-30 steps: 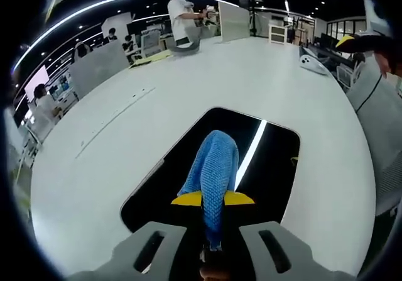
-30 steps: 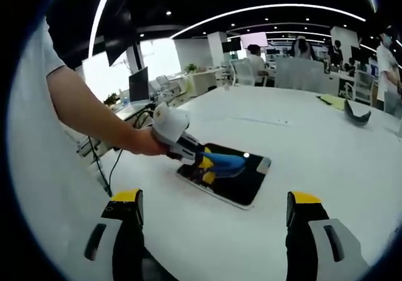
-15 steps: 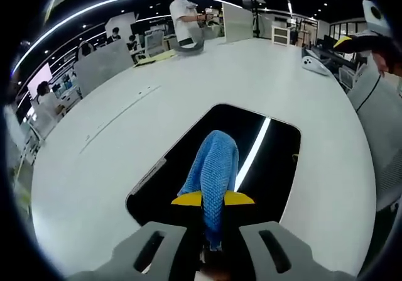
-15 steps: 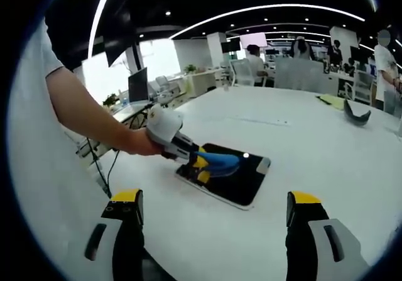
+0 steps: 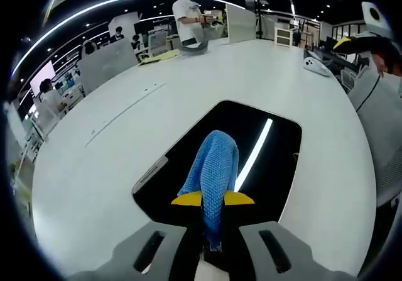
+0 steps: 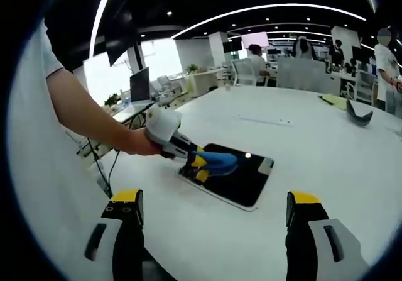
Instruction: Wipe the mirror surface with the cleaning cloth until all visible marks leave the cleaned area.
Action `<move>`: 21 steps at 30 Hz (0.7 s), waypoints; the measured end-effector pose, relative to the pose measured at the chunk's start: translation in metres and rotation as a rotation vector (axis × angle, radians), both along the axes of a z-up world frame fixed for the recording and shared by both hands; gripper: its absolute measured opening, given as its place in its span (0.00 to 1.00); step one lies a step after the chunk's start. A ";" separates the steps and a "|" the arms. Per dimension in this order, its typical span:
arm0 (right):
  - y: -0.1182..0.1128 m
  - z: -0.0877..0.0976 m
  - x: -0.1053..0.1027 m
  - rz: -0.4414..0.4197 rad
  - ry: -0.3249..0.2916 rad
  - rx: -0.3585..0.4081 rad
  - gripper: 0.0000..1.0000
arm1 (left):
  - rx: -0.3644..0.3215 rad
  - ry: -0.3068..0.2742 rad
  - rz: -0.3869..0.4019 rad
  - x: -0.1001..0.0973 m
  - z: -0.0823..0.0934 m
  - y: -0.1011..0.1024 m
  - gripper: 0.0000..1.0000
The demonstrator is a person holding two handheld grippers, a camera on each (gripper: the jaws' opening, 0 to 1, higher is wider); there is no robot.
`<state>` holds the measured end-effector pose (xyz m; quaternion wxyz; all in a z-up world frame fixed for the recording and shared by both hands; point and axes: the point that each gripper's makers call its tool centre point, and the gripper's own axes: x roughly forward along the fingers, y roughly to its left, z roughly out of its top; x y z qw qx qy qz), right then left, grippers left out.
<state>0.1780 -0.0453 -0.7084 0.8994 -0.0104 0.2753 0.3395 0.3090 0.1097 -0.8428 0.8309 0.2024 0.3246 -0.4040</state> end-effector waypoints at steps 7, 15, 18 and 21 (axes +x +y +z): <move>0.002 0.001 0.001 0.007 -0.004 -0.003 0.94 | -0.001 -0.001 0.014 -0.002 0.000 0.011 0.06; 0.003 0.002 0.001 0.015 -0.007 -0.011 0.94 | -0.001 0.002 0.029 -0.003 0.000 0.018 0.06; 0.004 0.003 0.000 0.017 -0.007 -0.011 0.94 | 0.001 0.001 0.035 -0.004 0.000 0.022 0.06; 0.004 0.004 0.000 0.021 -0.007 -0.012 0.94 | 0.002 0.001 0.043 -0.005 0.000 0.025 0.06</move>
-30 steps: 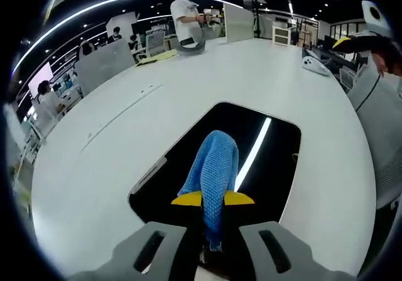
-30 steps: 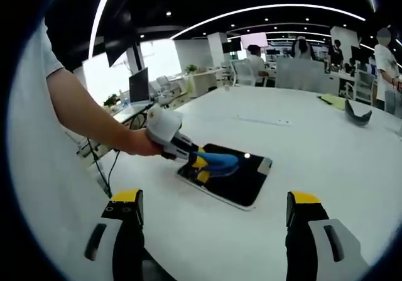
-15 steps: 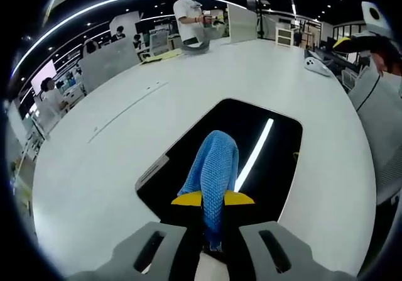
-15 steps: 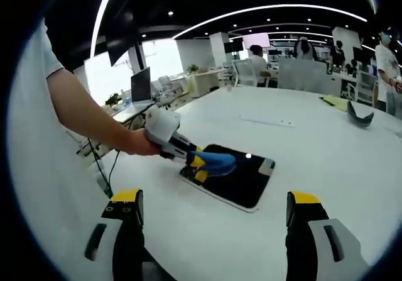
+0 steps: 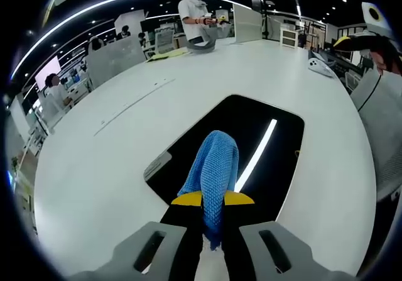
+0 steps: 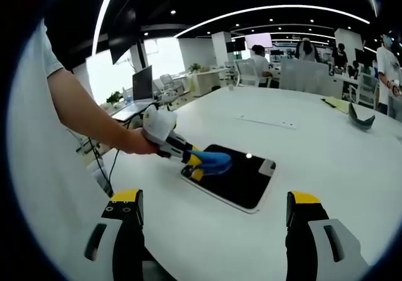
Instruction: Wipe the mirror surface with the cleaning cloth until all visible marks leave the cleaned area.
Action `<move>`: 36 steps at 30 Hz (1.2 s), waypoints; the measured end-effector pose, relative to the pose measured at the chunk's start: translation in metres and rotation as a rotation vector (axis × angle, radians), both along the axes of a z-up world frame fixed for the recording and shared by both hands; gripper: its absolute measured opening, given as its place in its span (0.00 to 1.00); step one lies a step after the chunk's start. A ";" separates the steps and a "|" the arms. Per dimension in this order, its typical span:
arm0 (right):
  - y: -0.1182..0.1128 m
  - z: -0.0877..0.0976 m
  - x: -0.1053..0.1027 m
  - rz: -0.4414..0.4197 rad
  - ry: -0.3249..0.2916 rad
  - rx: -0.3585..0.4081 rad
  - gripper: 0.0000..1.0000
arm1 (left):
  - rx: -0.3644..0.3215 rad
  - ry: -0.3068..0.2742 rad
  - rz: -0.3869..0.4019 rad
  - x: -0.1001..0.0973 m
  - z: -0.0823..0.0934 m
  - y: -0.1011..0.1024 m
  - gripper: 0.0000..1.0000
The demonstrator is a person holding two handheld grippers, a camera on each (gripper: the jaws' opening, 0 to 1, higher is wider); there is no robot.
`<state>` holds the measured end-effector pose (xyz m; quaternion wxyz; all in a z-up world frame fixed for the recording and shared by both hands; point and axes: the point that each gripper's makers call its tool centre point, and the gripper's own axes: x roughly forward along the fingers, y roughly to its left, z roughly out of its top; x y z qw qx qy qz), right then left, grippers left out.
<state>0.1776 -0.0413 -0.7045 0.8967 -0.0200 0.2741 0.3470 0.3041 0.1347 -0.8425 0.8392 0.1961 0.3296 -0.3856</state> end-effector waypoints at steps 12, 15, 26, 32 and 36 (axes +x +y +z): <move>0.003 0.004 0.000 0.021 -0.008 -0.007 0.94 | 0.010 -0.001 0.028 -0.004 0.000 0.014 0.06; 0.003 0.005 0.001 0.026 -0.011 -0.012 0.94 | 0.011 0.000 0.032 -0.005 -0.001 0.016 0.06; 0.005 0.008 0.001 0.034 -0.018 -0.010 0.94 | 0.012 -0.007 0.042 -0.009 0.000 0.024 0.06; 0.010 0.005 -0.001 0.044 -0.011 -0.006 0.94 | 0.009 -0.003 0.058 -0.010 0.000 0.034 0.06; 0.012 0.005 0.001 0.047 -0.012 -0.002 0.94 | -0.009 0.021 0.104 -0.011 -0.001 0.040 0.06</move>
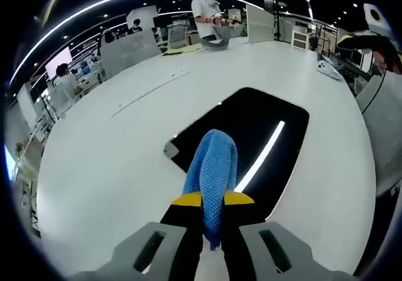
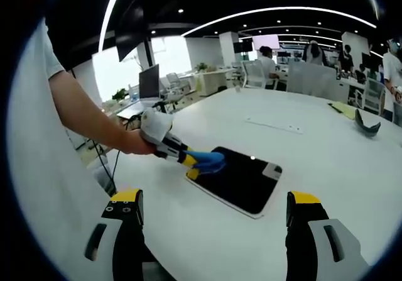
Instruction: Wipe the mirror surface with the cleaning cloth until all visible marks leave the cleaned area.
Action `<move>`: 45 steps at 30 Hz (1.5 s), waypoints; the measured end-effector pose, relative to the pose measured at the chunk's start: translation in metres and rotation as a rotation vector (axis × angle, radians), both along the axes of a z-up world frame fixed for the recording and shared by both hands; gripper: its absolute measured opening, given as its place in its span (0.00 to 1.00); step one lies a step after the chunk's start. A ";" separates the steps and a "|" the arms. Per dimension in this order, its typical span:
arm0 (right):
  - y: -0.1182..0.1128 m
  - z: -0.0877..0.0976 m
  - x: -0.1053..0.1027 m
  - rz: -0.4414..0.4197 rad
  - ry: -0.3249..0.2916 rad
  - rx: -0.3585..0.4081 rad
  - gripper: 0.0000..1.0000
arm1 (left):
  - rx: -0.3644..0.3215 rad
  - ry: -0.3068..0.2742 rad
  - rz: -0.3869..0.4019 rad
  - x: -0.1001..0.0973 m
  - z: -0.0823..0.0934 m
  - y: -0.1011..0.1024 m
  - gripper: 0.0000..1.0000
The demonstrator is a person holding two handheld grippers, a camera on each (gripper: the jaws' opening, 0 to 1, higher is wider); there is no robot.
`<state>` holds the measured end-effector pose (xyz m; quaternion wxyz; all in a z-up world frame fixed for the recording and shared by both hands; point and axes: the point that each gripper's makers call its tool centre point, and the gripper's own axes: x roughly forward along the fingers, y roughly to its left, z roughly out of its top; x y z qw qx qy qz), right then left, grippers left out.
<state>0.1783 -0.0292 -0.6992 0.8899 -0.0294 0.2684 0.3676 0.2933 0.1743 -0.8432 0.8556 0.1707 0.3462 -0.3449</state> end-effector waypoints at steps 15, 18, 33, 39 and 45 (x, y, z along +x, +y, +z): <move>0.000 -0.003 -0.003 0.000 0.006 0.008 0.94 | 0.056 -0.017 -0.037 -0.002 0.000 -0.009 0.06; -0.001 -0.002 -0.001 -0.005 0.005 0.011 0.94 | 0.057 -0.018 -0.035 -0.001 0.000 -0.008 0.06; 0.003 -0.002 0.001 -0.007 0.003 0.022 0.94 | 0.057 -0.020 -0.038 -0.003 0.001 -0.010 0.06; 0.003 -0.003 0.000 -0.007 0.004 0.021 0.94 | 0.063 -0.024 -0.049 -0.003 0.000 -0.012 0.06; 0.004 -0.004 0.000 -0.005 0.006 0.021 0.94 | 0.061 -0.024 -0.054 -0.004 0.001 -0.013 0.06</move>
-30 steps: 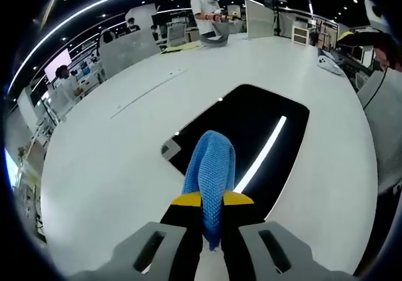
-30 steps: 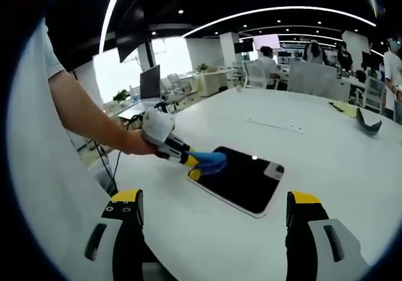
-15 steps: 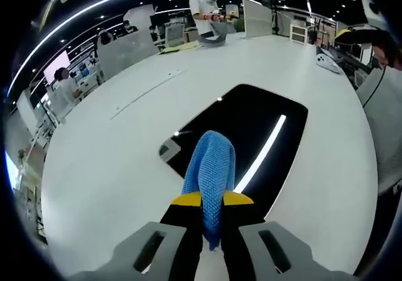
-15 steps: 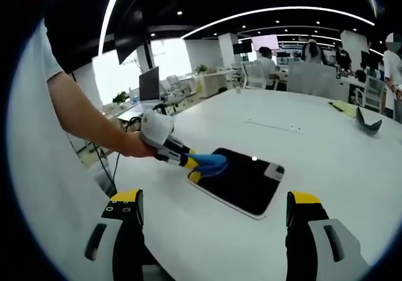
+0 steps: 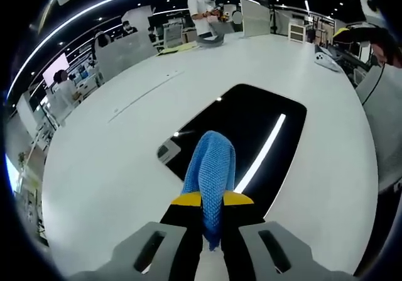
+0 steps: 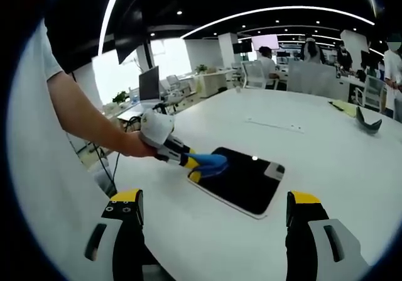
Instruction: Wipe the mirror surface with the cleaning cloth until all visible marks leave the cleaned area.
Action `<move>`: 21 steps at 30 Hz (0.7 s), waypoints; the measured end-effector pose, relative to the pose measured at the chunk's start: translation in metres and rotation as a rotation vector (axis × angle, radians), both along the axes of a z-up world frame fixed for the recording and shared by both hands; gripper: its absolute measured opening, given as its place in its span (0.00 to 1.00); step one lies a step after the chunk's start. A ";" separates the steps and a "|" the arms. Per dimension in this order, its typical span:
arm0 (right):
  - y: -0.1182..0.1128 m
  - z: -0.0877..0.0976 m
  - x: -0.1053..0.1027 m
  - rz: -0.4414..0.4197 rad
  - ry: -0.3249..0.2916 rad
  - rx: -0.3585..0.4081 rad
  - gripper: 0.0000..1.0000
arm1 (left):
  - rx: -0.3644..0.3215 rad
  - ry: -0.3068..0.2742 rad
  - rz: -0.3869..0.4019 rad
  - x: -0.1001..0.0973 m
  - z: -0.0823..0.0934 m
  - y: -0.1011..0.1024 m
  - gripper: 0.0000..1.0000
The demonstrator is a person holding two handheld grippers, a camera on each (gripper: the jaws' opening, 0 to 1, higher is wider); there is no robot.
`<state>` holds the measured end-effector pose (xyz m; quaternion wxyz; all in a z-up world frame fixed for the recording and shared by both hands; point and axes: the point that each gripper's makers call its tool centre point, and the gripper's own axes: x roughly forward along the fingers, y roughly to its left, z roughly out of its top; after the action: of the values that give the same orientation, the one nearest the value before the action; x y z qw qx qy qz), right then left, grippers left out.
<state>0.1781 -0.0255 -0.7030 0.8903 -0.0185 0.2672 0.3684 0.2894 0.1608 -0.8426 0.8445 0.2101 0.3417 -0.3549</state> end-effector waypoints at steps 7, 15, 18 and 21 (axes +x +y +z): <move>0.000 0.001 0.000 0.001 -0.003 0.000 0.94 | 0.002 -0.003 -0.023 -0.002 0.000 -0.007 0.06; -0.002 0.001 -0.001 -0.005 -0.002 0.000 0.94 | 0.002 0.000 -0.050 -0.004 0.000 -0.017 0.06; -0.004 0.002 -0.001 -0.010 -0.004 0.001 0.94 | 0.001 0.000 -0.058 -0.006 0.001 -0.020 0.06; -0.006 0.002 -0.001 -0.013 -0.004 -0.002 0.94 | 0.000 0.000 -0.067 -0.006 0.000 -0.023 0.06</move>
<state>0.1776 -0.0314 -0.7014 0.8931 -0.0184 0.2659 0.3624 0.2831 0.1379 -0.8430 0.8321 0.2214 0.3344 -0.3832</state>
